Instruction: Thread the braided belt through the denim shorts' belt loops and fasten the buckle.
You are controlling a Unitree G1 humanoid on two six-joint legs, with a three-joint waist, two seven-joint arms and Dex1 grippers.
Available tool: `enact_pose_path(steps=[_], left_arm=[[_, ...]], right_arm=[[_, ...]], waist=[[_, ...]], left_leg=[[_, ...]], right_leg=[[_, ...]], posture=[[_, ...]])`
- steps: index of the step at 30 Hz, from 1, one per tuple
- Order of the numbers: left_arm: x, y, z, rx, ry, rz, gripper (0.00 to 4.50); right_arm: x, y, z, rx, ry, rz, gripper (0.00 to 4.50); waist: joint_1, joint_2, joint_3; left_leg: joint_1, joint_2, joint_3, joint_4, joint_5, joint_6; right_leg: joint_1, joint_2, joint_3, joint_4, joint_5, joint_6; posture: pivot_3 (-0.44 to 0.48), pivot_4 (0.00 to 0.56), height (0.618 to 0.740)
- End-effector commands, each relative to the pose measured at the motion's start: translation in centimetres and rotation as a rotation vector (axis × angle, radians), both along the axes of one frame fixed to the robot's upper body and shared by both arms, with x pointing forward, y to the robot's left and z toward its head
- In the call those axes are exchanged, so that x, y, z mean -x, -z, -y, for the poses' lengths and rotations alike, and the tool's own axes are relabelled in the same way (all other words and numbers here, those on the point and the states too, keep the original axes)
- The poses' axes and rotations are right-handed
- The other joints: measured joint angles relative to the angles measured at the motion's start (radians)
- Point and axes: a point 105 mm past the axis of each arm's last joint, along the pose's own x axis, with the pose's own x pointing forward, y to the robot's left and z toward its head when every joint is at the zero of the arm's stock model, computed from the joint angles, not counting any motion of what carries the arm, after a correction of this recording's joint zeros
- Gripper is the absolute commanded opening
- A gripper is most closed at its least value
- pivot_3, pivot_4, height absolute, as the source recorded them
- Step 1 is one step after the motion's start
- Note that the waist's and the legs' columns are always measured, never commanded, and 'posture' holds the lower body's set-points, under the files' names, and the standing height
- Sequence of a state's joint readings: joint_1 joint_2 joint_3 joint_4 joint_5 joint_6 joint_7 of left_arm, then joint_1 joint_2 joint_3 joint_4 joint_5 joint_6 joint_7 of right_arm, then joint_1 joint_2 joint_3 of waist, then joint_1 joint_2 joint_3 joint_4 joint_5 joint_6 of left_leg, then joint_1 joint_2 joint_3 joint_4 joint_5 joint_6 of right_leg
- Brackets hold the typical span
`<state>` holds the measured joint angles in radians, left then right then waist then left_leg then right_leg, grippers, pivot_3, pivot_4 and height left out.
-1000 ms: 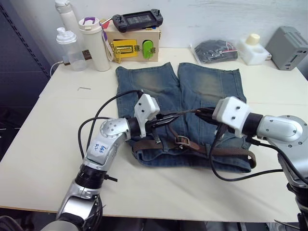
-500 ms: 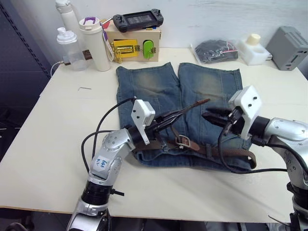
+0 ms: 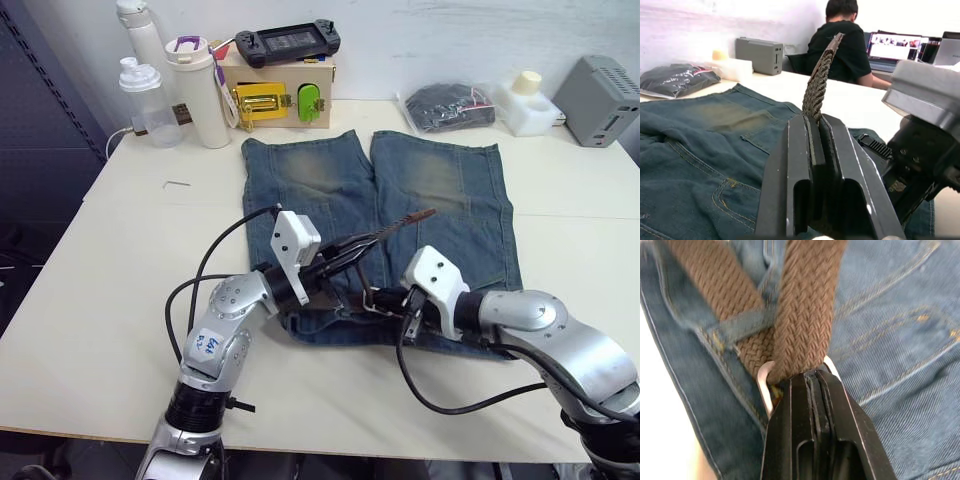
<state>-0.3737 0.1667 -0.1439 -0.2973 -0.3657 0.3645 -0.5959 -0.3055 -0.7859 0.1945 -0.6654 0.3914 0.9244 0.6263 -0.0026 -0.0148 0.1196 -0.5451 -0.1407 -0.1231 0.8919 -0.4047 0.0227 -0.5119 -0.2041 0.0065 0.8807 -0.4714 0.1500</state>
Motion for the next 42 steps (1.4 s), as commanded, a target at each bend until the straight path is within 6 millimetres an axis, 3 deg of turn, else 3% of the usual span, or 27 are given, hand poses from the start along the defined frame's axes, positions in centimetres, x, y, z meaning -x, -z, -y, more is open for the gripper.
enact_pose_path(steps=[1, 6, 9, 12, 21, 42], left_arm=[[0.6, -0.6, -1.3, 0.005, -0.028, 0.048, 0.00], [1.1, 1.2, -3.0, -0.034, -0.067, 0.007, 0.00], [1.2, 1.2, -3.2, -0.024, -0.081, -0.003, 0.00], [1.2, 1.2, -3.3, -0.018, -0.085, -0.005, 0.00], [1.0, 1.2, -3.3, -0.023, -0.087, 0.000, 0.00], [0.6, 1.1, -3.1, -0.025, -0.093, 0.003, 0.00]], right_arm=[[0.6, 2.5, 0.6, 0.074, 0.028, -0.069, 0.09], [0.1, -0.5, 0.3, -0.086, 0.060, -0.011, 0.09], [0.0, -2.7, 1.0, -0.168, 0.072, 0.035, 0.09], [0.0, -3.6, 1.7, -0.193, 0.081, 0.045, 0.09], [0.2, -1.4, 2.4, -0.076, 0.097, 0.018, 0.09], [1.0, -0.9, -1.6, -0.091, -0.020, 0.017, 0.09]], waist=[[0.001, 0.000, 0.000], [0.003, 0.000, 0.000], [0.007, 0.000, 0.000], [0.004, 0.000, 0.000], [0.002, 0.000, 0.000], [0.001, 0.000, 0.000]], left_leg=[[0.000, 0.000, 0.000, 0.000, 0.000, 0.000], [0.001, 0.000, -0.002, 0.000, 0.000, 0.000], [0.001, -0.001, -0.002, 0.000, 0.000, 0.000], [0.001, -0.001, -0.002, 0.000, 0.000, 0.000], [0.001, 0.000, -0.002, -0.001, 0.000, 0.000], [0.001, 0.000, -0.002, -0.001, 0.000, 0.000]], right_leg=[[0.001, 0.000, 0.000, 0.000, 0.000, 0.000], [0.002, 0.000, 0.000, -0.001, 0.000, 0.000], [0.002, 0.001, 0.000, -0.001, 0.000, 0.000], [0.002, 0.001, 0.000, -0.002, 0.000, 0.000], [0.002, 0.000, 0.000, -0.003, 0.000, 0.000], [0.002, 0.000, 0.000, -0.003, 0.000, 0.000]], posture=[[0.000, 0.150, 0.645], [0.000, 0.150, 0.645], [0.000, 0.150, 0.645], [0.000, 0.150, 0.645], [0.000, 0.150, 0.645], [0.000, 0.150, 0.645]])
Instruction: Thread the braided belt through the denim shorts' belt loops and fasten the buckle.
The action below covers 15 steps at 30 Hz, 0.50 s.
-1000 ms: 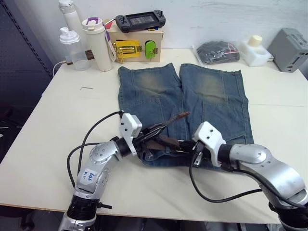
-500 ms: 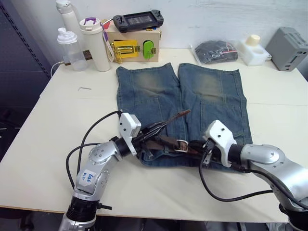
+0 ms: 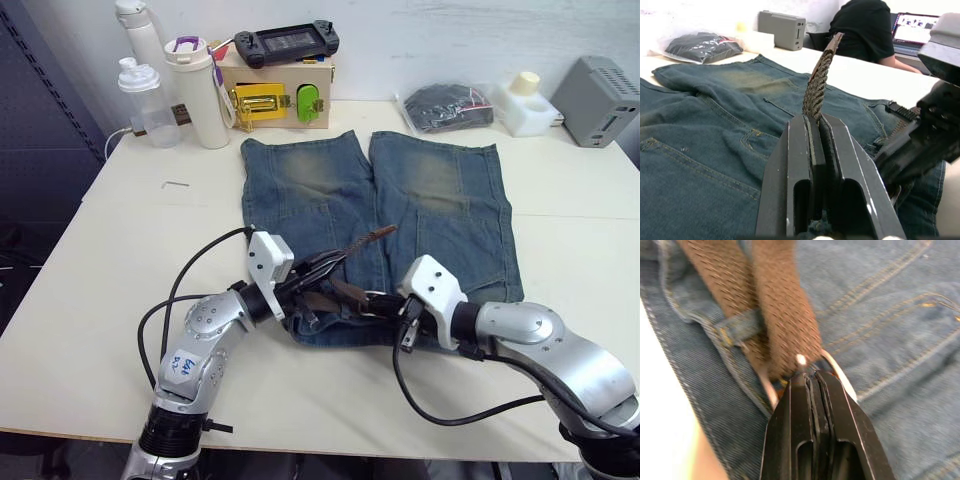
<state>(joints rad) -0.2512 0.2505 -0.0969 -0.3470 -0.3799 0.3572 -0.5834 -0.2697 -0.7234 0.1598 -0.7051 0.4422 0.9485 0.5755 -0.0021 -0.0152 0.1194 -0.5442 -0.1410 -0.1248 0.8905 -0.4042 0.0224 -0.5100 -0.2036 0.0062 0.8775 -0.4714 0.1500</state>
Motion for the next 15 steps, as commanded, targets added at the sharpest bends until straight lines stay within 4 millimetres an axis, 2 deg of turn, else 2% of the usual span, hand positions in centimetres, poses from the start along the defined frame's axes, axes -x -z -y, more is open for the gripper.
enact_pose_path(steps=[1, 4, 7, 10, 15], left_arm=[[0.2, -1.2, 0.0, 0.013, 0.003, 0.056, 0.00], [0.3, -1.2, 0.0, 0.010, 0.004, 0.060, 0.00], [0.5, -1.0, 0.1, -0.014, 0.018, 0.078, 0.00], [0.6, -1.0, 0.0, -0.009, 0.020, 0.081, 0.00], [0.7, -1.0, 0.1, 0.000, 0.019, 0.080, 0.00]], right_arm=[[0.4, -0.8, -0.7, 0.000, -0.035, 0.033, 0.09], [0.0, -1.7, 0.1, 0.020, -0.049, 0.048, 0.09], [-0.8, -3.9, 1.4, 0.020, -0.095, 0.049, 0.09], [-0.5, -5.1, 2.1, 0.042, -0.198, -0.024, 0.09], [-1.7, -5.0, 1.4, 0.029, -0.264, -0.152, 0.09]], waist=[[0.000, 0.000, 0.000], [0.000, 0.000, 0.000], [0.000, 0.000, 0.000], [0.000, 0.000, 0.000], [-0.002, 0.001, 0.001]], left_leg=[[0.000, 0.000, 0.000, 0.000, 0.000, 0.000], [0.000, 0.000, 0.000, 0.000, 0.000, 0.000], [0.000, 0.000, 0.000, 0.000, 0.000, 0.000], [0.000, 0.000, 0.000, 0.000, 0.000, 0.000], [0.000, 0.000, 0.001, -0.001, 0.000, 0.001]], right_leg=[[0.000, 0.000, 0.000, 0.000, 0.000, 0.000], [0.000, 0.000, 0.000, 0.000, 0.000, 0.000], [0.000, 0.000, 0.000, 0.000, 0.000, 0.000], [0.000, 0.000, -0.001, -0.001, 0.000, 0.000], [0.002, 0.000, -0.001, -0.005, 0.000, 0.000]], posture=[[0.000, 0.150, 0.645], [0.000, 0.150, 0.645], [0.000, 0.150, 0.645], [0.000, 0.150, 0.645], [0.000, 0.150, 0.645]])
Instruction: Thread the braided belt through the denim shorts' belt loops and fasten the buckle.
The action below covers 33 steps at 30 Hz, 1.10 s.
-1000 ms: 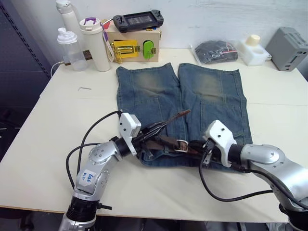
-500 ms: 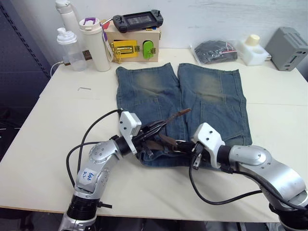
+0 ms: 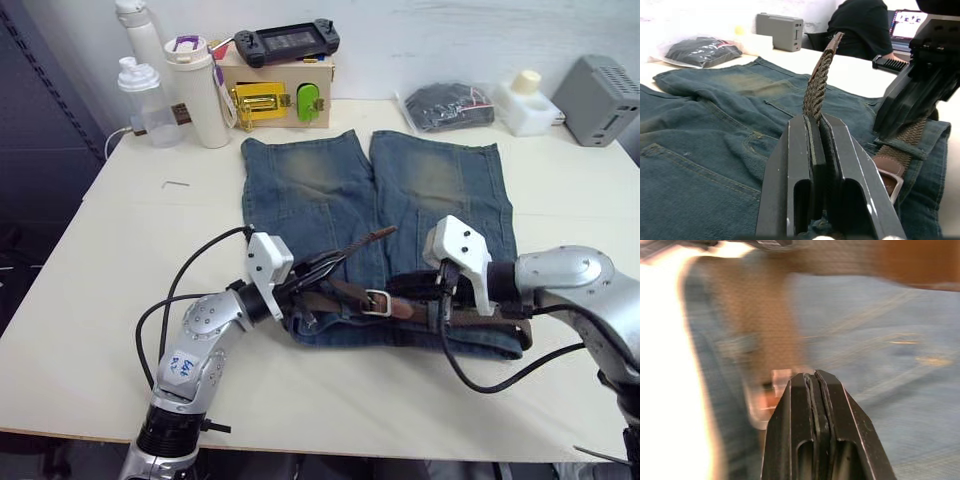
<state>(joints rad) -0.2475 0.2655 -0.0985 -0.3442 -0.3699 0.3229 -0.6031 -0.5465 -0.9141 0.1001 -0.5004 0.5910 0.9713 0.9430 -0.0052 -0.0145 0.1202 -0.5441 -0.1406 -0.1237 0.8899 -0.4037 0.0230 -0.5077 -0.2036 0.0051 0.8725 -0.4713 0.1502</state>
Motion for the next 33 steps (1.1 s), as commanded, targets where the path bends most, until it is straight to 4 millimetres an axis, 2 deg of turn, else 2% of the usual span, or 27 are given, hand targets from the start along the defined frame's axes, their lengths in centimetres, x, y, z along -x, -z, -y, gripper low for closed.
enact_pose_path(steps=[1, 4, 14, 21, 28, 33], left_arm=[[0.6, -1.0, 0.2, 0.018, 0.010, 0.049, 0.00], [0.6, -1.1, 0.2, 0.020, 0.007, 0.052, 0.00], [0.8, -1.2, 0.1, 0.021, -0.006, 0.051, 0.00], [0.8, -1.2, 0.1, 0.021, -0.006, 0.049, 0.00], [0.7, -1.1, 0.2, 0.022, -0.006, 0.047, 0.00], [0.6, -1.2, 0.2, 0.024, -0.006, 0.052, 0.00]], right_arm=[[-0.7, 0.4, -0.7, 0.013, -0.059, -0.065, 0.09], [-1.2, 1.3, -0.9, 0.052, -0.071, -0.075, 0.09], [-1.6, 2.6, -1.3, 0.081, -0.083, -0.088, 0.09], [-1.5, 3.6, -1.4, 0.119, -0.090, -0.094, 0.09], [-1.1, 4.7, -2.3, 0.144, -0.127, -0.111, 0.09], [-0.9, 6.3, -2.2, 0.224, -0.144, -0.108, 0.09]], waist=[[0.002, 0.000, 0.000], [0.004, 0.000, 0.000], [0.003, 0.000, 0.000], [0.003, 0.000, 0.000], [0.003, 0.000, 0.000], [0.001, 0.000, 0.000]], left_leg=[[0.000, 0.001, 0.000, 0.000, 0.000, 0.000], [0.000, 0.001, -0.001, -0.001, 0.000, 0.000], [0.000, 0.000, -0.001, -0.001, 0.000, 0.000], [0.000, 0.000, -0.001, -0.001, 0.000, 0.000], [0.000, 0.000, -0.001, -0.001, 0.000, 0.000], [0.000, 0.000, -0.001, -0.002, 0.000, 0.000]], right_leg=[[0.000, 0.000, -0.001, -0.002, 0.000, 0.000], [0.000, 0.000, -0.001, -0.002, 0.000, 0.000], [0.001, 0.000, -0.001, -0.003, 0.001, 0.001], [0.001, 0.000, -0.001, -0.003, 0.001, 0.001], [0.001, 0.000, -0.001, -0.003, 0.001, 0.001], [0.001, 0.000, -0.001, -0.003, 0.001, 0.001]], posture=[[0.000, 0.150, 0.645], [0.000, 0.150, 0.645], [0.000, 0.150, 0.645], [0.000, 0.150, 0.645], [0.000, 0.150, 0.645], [0.000, 0.150, 0.645]])
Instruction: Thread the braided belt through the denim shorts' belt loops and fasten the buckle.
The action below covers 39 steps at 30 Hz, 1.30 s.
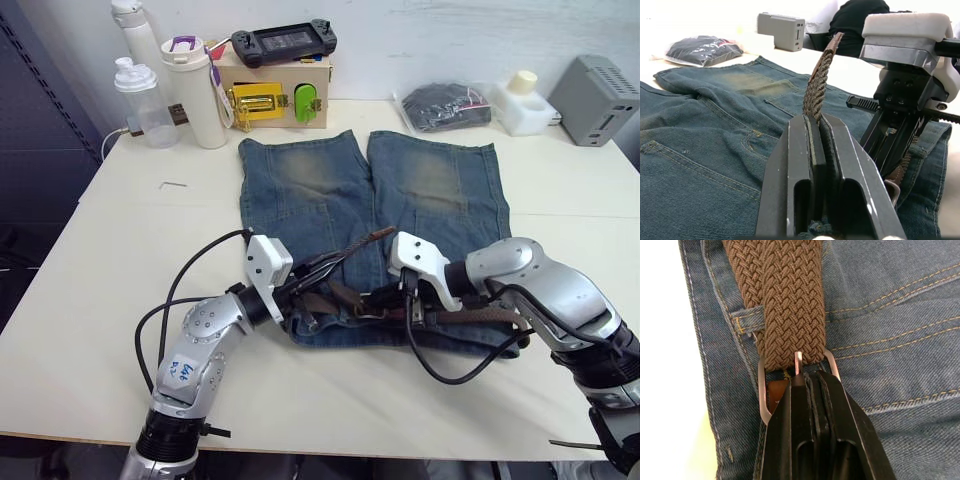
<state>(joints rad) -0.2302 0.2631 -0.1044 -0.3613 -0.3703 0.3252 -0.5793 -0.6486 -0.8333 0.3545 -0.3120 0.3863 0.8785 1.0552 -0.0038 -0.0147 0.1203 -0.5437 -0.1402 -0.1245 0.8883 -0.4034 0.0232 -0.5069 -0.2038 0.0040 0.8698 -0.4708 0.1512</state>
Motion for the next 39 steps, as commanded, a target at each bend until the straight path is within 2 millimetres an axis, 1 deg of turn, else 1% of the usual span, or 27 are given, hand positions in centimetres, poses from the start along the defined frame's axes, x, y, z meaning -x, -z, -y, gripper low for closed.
enact_pose_path(steps=[1, 5, 8, 11, 13, 16, 19, 22, 24, 29, 31, 33, 36, 39], left_arm=[[0.4, -1.4, 0.3, 0.018, 0.011, 0.060, 0.00], [0.2, -1.6, 0.4, 0.021, 0.014, 0.066, 0.00], [0.2, -2.2, 0.8, 0.023, 0.034, 0.087, 0.00], [0.4, -3.1, 1.5, -0.001, 0.086, 0.137, 0.00], [0.5, -4.0, 1.9, -0.009, 0.122, 0.167, 0.00], [0.3, -4.8, 2.2, -0.026, 0.163, 0.203, 0.00], [0.1, -5.1, 2.4, -0.047, 0.196, 0.223, 0.00], [-0.7, -5.1, 2.5, -0.091, 0.240, 0.245, 0.00], [-1.0, -5.3, 2.8, -0.108, 0.272, 0.265, 0.00], [-1.2, -6.2, 4.1, -0.132, 0.370, 0.301, 0.00], [-1.3, -6.4, 4.6, -0.143, 0.404, 0.314, 0.00], [-1.5, -6.7, 5.2, -0.160, 0.445, 0.329, 0.00], [-2.0, -6.9, 6.0, -0.180, 0.491, 0.338, 0.00], [-2.6, -7.2, 7.0, -0.201, 0.540, 0.355, 0.00]], right_arm=[[1.1, 2.7, -0.4, 0.122, -0.072, -0.022, 0.09], [1.4, 4.0, 0.2, 0.204, -0.092, -0.019, 0.09], [2.2, 5.0, 0.1, 0.224, -0.104, -0.070, 0.09], [3.3, 6.5, -0.1, 0.240, -0.118, -0.145, 0.09], [3.9, 7.4, -0.2, 0.253, -0.131, -0.183, 0.09], [4.3, 8.3, -0.2, 0.276, -0.153, -0.205, 0.09], [4.7, 8.9, -0.1, 0.296, -0.175, -0.216, 0.09], [5.3, 9.8, -0.1, 0.320, -0.204, -0.226, 0.09], [5.3, 10.3, 0.2, 0.344, -0.208, -0.218, 0.09], [5.6, 11.5, -0.1, 0.365, -0.222, -0.223, 0.09], [5.8, 11.9, -0.2, 0.378, -0.234, -0.223, 0.09], [6.0, 12.5, -0.5, 0.399, -0.252, -0.217, 0.09], [6.4, 13.1, -1.1, 0.404, -0.272, -0.229, 0.09], [6.7, 13.6, -1.4, 0.421, -0.297, -0.231, 0.09]], waist=[[-0.001, 0.000, 0.000], [0.001, -0.001, -0.001], [0.003, -0.002, -0.001], [0.004, -0.002, -0.001], [0.004, -0.005, -0.003], [0.002, -0.007, -0.005], [0.002, -0.010, -0.007], [0.004, -0.015, -0.010], [0.004, -0.019, -0.014], [0.003, -0.023, -0.017], [0.002, -0.024, -0.018], [0.001, -0.024, -0.018], [-0.001, -0.026, -0.021], [0.000, -0.030, -0.024]], left_leg=[[0.000, 0.000, 0.000, 0.000, 0.000, 0.000], [0.002, 0.000, 0.000, 0.000, 0.000, 0.000], [0.008, 0.000, -0.001, -0.002, 0.000, 0.000], [0.013, 0.000, -0.001, -0.006, 0.000, 0.000], [0.015, 0.000, -0.001, -0.008, 0.000, 0.000], [0.022, 0.001, -0.001, -0.013, 0.000, 0.000], [0.031, 0.002, -0.001, -0.019, 0.001, -0.001], [0.033, 0.002, -0.001, -0.021, 0.001, -0.001], [0.034, 0.002, -0.001, -0.022, 0.001, -0.002], [0.039, 0.003, -0.003, -0.025, 0.001, -0.002], [0.048, 0.004, -0.003, -0.032, 0.002, -0.003], [0.054, 0.005, -0.004, -0.035, 0.002, -0.003], [0.058, 0.010, -0.004, -0.037, 0.002, -0.003], [0.068, 0.013, -0.003, -0.046, 0.003, -0.006]], right_leg=[[0.000, 0.000, 0.000, 0.000, 0.000, 0.000], [0.002, 0.000, 0.000, 0.000, 0.000, 0.000], [0.009, 0.000, -0.001, -0.003, 0.000, 0.000], [0.014, 0.000, -0.001, -0.006, 0.000, 0.000], [0.015, 0.000, -0.001, -0.007, 0.000, 0.000], [0.021, 0.000, -0.001, -0.011, 0.000, 0.000], [0.029, 0.001, -0.002, -0.018, 0.000, 0.000], [0.030, 0.002, -0.002, -0.019, 0.000, 0.000], [0.031, 0.002, -0.002, -0.021, 0.000, 0.000], [0.039, 0.003, -0.003, -0.028, 0.000, 0.000], [0.048, 0.004, -0.006, -0.036, 0.000, 0.000], [0.056, 0.004, -0.009, -0.040, 0.000, 0.000], [0.061, 0.006, -0.015, -0.046, 0.000, 0.000], [0.068, 0.007, -0.018, -0.054, 0.000, 0.000]], posture=[[0.000, 0.150, 0.645], [0.000, 0.150, 0.645], [0.000, 0.150, 0.645], [0.000, 0.150, 0.645], [0.000, 0.150, 0.645], [0.000, 0.150, 0.645], [0.000, 0.150, 0.645], [0.000, 0.150, 0.645], [0.000, 0.150, 0.645], [0.000, 0.150, 0.645], [0.000, 0.150, 0.645], [0.000, 0.150, 0.645], [0.000, 0.150, 0.645], [0.000, 0.150, 0.645]])
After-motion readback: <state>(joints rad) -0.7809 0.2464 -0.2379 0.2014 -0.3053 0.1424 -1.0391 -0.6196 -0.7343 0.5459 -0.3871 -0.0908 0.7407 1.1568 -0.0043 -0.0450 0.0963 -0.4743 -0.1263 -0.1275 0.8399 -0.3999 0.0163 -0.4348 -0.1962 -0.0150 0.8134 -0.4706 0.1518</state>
